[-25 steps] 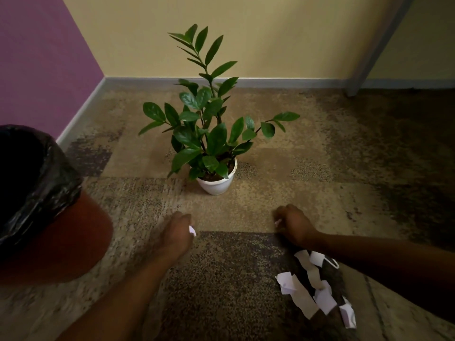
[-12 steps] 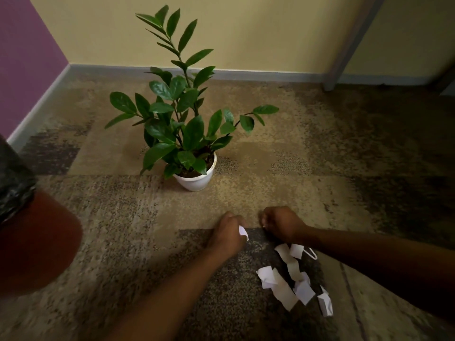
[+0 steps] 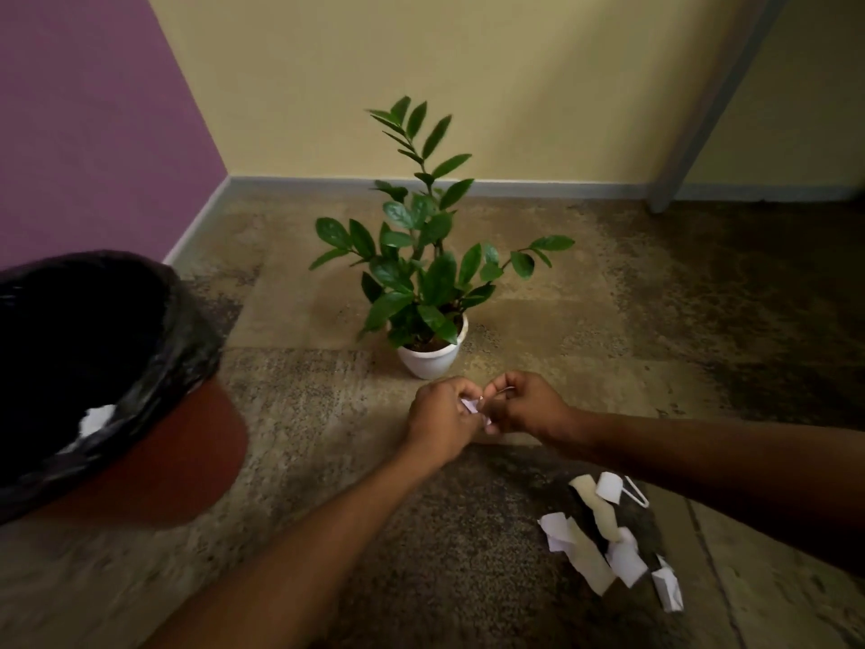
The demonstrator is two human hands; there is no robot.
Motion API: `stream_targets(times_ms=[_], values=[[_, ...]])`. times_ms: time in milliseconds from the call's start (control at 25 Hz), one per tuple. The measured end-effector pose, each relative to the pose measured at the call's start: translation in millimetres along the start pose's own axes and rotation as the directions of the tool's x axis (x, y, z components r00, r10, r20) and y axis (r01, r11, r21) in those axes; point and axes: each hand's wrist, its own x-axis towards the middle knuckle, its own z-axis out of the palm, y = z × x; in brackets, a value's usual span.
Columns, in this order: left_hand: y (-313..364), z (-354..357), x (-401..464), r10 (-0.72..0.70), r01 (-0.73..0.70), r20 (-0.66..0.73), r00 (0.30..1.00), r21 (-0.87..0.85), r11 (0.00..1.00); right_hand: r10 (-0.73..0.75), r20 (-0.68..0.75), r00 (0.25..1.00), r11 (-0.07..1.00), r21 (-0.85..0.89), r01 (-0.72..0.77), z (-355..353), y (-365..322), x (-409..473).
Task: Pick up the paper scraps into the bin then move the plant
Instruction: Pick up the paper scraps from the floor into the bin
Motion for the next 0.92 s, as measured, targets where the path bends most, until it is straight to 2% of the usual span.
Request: stream_targets(times_ms=[160, 280, 440, 560, 640, 760, 920], values=[[-3.1, -79.4, -33.1, 0.045, -0.033, -0.149, 0.988, 0.081, 0.996, -0.1, 0.027, 0.995, 0.995, 0.007, 0.1, 65.1, -54.6, -19.2], [-6.1, -148.6, -56.3, 0.046, -0.005, -0.289, 0.956, 0.139, 0.99, -0.207, 0.082, 0.975, 0.978, -0.013, 0.209, 118.3, -101.9, -32.4], [-5.9, -236.4, -76.3, 0.049, 0.048, -0.458, 0.887, 0.197, 0.979, -0.341, 0.138, 0.93, 0.94, 0.035, 0.339, 191.9, -162.2, -43.6], [-14.0, -294.9, -89.6, 0.066, 0.099, -0.585, 0.809, 0.246, 0.964, -0.392, 0.152, 0.907, 0.919, 0.113, 0.378, 246.9, -197.2, -44.4], [-23.5, -327.5, -97.7, 0.059, 0.142, -0.646, 0.761, 0.254, 0.957, -0.414, 0.222, 0.883, 0.909, 0.16, 0.385, 279.4, -212.8, -43.7], [-41.7, -355.5, -107.1, 0.028, 0.222, -0.712, 0.702, 0.255, 0.941, -0.428, 0.31, 0.849, 0.904, 0.149, 0.402, 311.0, -222.4, -44.6], [-53.5, -360.1, -109.9, -0.017, 0.279, -0.748, 0.663, 0.226, 0.933, -0.431, 0.335, 0.838, 0.901, 0.11, 0.42, 314.2, -224.5, -49.3]])
